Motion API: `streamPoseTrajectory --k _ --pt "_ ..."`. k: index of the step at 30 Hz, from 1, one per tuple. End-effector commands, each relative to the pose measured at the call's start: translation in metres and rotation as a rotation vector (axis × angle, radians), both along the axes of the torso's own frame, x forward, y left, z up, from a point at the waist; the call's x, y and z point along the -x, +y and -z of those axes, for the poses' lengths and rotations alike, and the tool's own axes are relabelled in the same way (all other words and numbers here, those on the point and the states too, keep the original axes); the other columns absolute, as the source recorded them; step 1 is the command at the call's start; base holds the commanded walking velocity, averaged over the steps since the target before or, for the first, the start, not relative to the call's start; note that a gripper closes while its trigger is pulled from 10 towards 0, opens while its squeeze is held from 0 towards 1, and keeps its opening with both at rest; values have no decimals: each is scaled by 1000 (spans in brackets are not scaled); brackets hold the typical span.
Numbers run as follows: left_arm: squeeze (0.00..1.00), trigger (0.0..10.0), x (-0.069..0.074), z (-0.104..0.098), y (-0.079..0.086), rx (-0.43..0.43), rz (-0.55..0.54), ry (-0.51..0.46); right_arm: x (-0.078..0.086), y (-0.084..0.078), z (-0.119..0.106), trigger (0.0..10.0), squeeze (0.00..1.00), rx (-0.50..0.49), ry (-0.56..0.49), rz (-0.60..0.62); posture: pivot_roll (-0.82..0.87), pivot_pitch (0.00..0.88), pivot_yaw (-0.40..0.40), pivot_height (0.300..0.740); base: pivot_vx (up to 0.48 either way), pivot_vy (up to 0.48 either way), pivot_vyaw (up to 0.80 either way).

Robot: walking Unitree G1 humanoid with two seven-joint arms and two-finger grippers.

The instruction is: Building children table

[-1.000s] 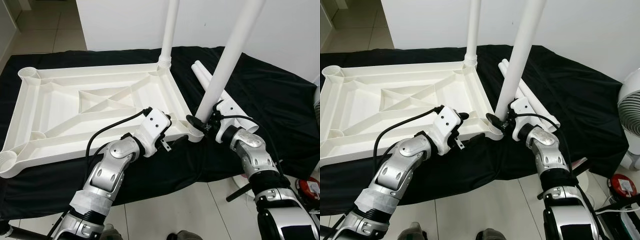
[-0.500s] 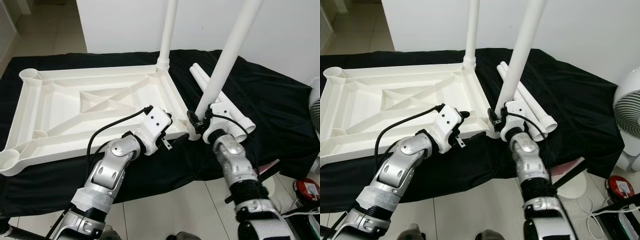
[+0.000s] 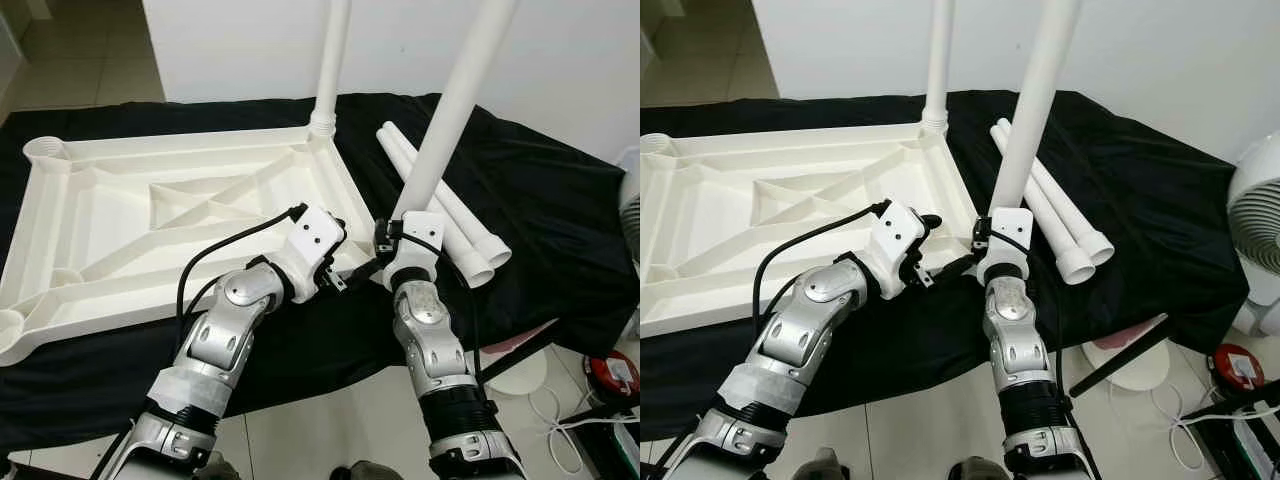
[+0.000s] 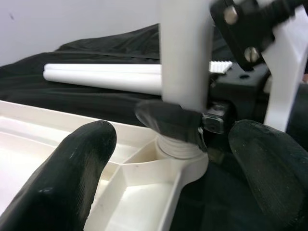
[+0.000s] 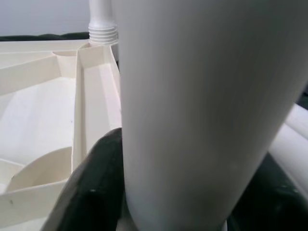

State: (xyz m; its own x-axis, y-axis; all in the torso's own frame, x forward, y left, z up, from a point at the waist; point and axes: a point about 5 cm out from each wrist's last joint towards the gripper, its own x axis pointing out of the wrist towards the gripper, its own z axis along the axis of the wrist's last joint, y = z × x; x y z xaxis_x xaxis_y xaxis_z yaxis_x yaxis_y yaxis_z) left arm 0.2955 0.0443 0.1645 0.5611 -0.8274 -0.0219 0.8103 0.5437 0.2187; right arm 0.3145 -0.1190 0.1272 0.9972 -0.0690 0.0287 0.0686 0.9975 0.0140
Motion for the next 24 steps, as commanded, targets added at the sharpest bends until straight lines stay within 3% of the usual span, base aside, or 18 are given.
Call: streamPoseTrajectory --k 1,10,11,12,20,24 --pt "0 10000 -5 2 4 5 -92 -8 3 -13 9 10000 1000 -7 28 29 18 0 -62 740 0 0 0" --pt "0 10000 -5 2 5 6 -96 -10 5 -18 7 10000 1000 -68 21 -99 16 0 -60 740 0 0 0" --pt "0 10000 -4 3 6 5 -96 -10 6 -24 10 10000 800 -41 40 -167 15 0 -59 740 0 0 0" --pt "0 10000 -4 2 6 4 -96 -11 7 -27 10 10000 0 -6 39 -233 15 0 -57 740 0 0 0" --pt "0 10000 -3 3 3 4 -81 -9 5 -35 4 10000 0 108 0 -508 5 0 -42 740 0 0 0" --pt "0 10000 -2 3 1 1 -66 -7 -2 -41 -1 10000 0 160 -16 -565 2 0 -34 740 0 0 0"
